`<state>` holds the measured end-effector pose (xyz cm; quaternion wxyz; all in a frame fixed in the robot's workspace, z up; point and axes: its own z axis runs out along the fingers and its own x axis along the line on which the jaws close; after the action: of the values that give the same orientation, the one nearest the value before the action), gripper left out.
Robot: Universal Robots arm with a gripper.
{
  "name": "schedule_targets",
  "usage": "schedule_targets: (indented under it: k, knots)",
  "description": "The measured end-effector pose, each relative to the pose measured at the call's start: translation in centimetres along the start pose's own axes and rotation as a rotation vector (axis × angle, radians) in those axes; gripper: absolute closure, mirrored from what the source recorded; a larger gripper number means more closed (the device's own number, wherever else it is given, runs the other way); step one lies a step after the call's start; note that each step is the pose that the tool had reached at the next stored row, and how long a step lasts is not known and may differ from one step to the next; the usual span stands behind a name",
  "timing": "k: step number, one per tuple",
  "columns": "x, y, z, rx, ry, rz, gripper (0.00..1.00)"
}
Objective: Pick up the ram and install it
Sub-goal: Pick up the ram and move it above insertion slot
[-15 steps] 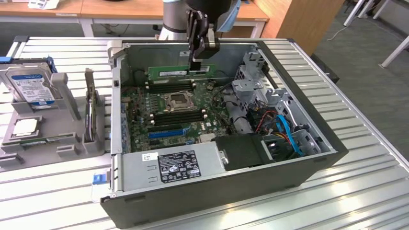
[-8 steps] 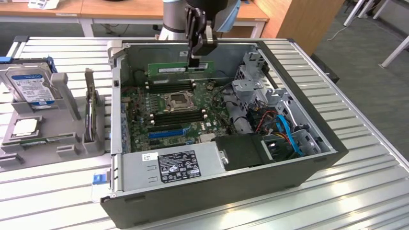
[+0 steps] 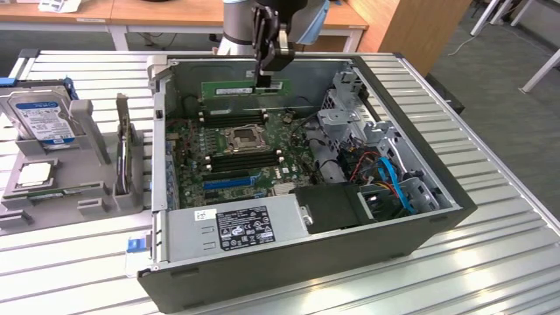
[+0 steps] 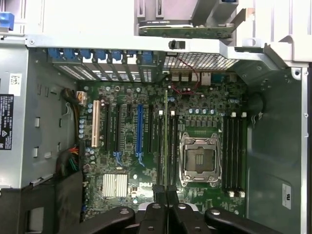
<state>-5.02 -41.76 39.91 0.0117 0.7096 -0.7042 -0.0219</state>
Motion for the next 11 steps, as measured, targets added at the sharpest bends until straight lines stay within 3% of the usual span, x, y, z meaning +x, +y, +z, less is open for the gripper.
schedule_targets:
  k: [11]
  knots:
    - [-0.40, -0.01, 0.19, 0.0001, -0.0001, 0.000, 0.88]
